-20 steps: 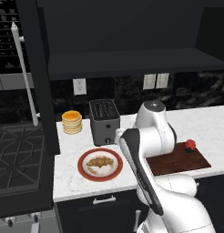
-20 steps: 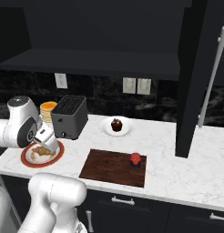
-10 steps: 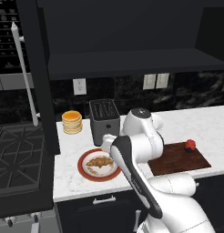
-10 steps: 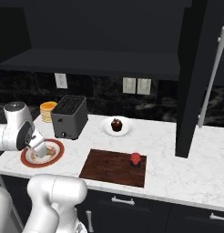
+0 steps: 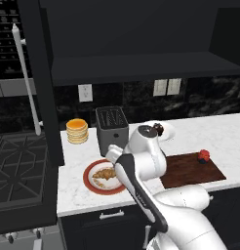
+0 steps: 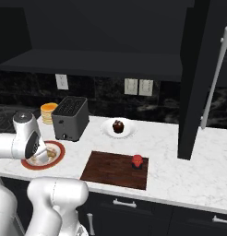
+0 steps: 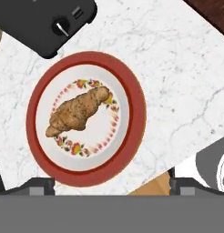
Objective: From the different types of pastries on the counter, select a croissant and place it on the cutting board. Then retrieve a jar of jam from the cabinet and place it alongside the croissant on the cutting board.
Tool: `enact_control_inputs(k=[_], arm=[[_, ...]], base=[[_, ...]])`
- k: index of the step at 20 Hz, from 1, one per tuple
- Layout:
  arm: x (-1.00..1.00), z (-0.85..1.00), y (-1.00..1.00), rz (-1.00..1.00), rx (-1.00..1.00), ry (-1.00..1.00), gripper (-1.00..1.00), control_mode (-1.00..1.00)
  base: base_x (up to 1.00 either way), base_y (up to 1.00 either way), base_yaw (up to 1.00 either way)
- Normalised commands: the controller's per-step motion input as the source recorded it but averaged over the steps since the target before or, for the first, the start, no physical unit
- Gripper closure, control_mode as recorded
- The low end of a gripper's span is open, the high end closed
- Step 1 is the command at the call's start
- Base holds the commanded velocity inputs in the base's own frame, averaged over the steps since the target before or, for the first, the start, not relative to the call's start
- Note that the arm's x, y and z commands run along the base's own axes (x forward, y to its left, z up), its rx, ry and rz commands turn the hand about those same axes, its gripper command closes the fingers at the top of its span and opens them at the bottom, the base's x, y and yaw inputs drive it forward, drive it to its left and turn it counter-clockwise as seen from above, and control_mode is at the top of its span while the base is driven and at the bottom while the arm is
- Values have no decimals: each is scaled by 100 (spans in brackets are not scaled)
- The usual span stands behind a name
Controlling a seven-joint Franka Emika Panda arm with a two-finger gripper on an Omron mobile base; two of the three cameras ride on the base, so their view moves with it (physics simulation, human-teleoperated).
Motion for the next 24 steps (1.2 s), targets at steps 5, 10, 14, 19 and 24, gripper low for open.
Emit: enact_control_inputs(k=[5, 10, 14, 19, 24], arm=[[53, -13, 42, -17, 0, -1, -100, -100], [14, -35, 44, -11, -2, 0, -100, -100], [31, -1, 6, -2, 0, 0, -100, -100], [67, 0, -2, -3, 0, 0, -100, -100], [12, -33, 10, -5, -4, 10, -100, -100]], base=[[0, 0, 0], [0, 0, 0], [0, 0, 0], [0, 0, 0], [0, 0, 0]])
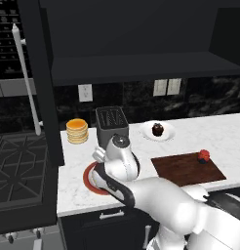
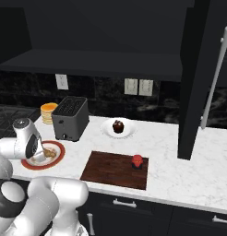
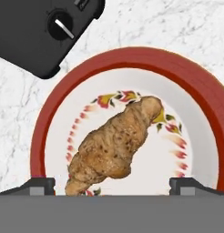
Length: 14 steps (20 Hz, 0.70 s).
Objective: From the different types of pastries on the counter, select a croissant and place it on the cutting board. Then retrieve a jar of jam from the cabinet and place it alongside the croissant on the cutting board.
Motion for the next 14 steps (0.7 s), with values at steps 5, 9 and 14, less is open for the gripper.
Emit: enact_control_inputs(k=[5, 9, 14], arm=[[20, -23, 0, -5, -3, 8, -100, -100], [38, -1, 0, -1, 1, 5, -100, -100], [10, -35, 3, -4, 0, 8, -100, -100]], base=[[0, 0, 0], [0, 0, 0], [0, 0, 0]])
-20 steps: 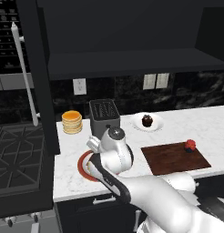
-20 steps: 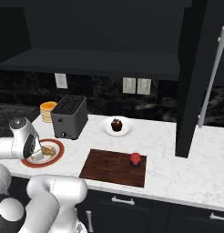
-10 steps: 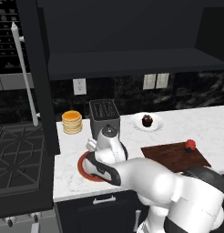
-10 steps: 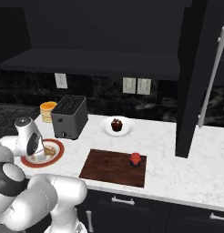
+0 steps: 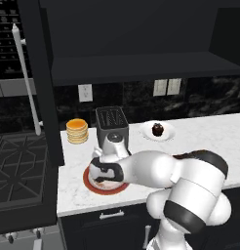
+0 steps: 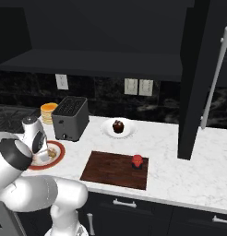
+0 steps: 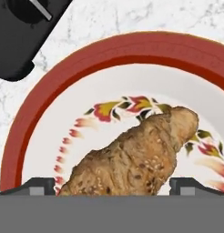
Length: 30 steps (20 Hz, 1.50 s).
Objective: From the different types of pastries on the counter, select a croissant and place it on the cutting board. Then retrieve a jar of jam from the cabinet and place it alongside the croissant on the cutting board.
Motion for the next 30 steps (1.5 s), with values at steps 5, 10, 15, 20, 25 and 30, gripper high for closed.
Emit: enact_control_inputs(k=[5, 10, 15, 20, 25, 30], arm=[[2, -54, 20, -6, 0, 10, 100, -100], [4, 9, 2, -4, 0, 13, 100, -100], [0, 100, -17, -1, 0, 23, 100, -100], [10, 86, -71, -4, 0, 19, 100, -100], [21, 15, -100, -1, 0, 20, 100, -100], [11, 5, -100, -1, 0, 19, 100, -100]], base=[[0, 0, 0], [0, 0, 0], [0, 0, 0], [0, 0, 0], [0, 0, 0], [0, 0, 0]])
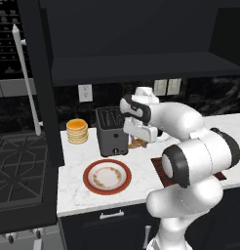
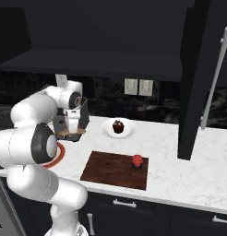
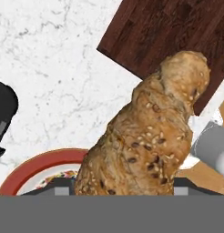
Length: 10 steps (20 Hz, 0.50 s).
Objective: From the different types of pastries on the counter, select a croissant and place it on the cutting board. Then retrieve a jar of jam from the cabinet and place it alongside the croissant on the cutting board.
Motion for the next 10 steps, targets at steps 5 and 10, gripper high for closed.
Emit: enact_control_inputs(k=[5, 10], arm=[[3, 4, -100, 0, 9, 19, 100, -100], [-31, -18, -61, -2, 15, -2, 100, -100]], base=[[0, 0, 0], [0, 0, 0]])
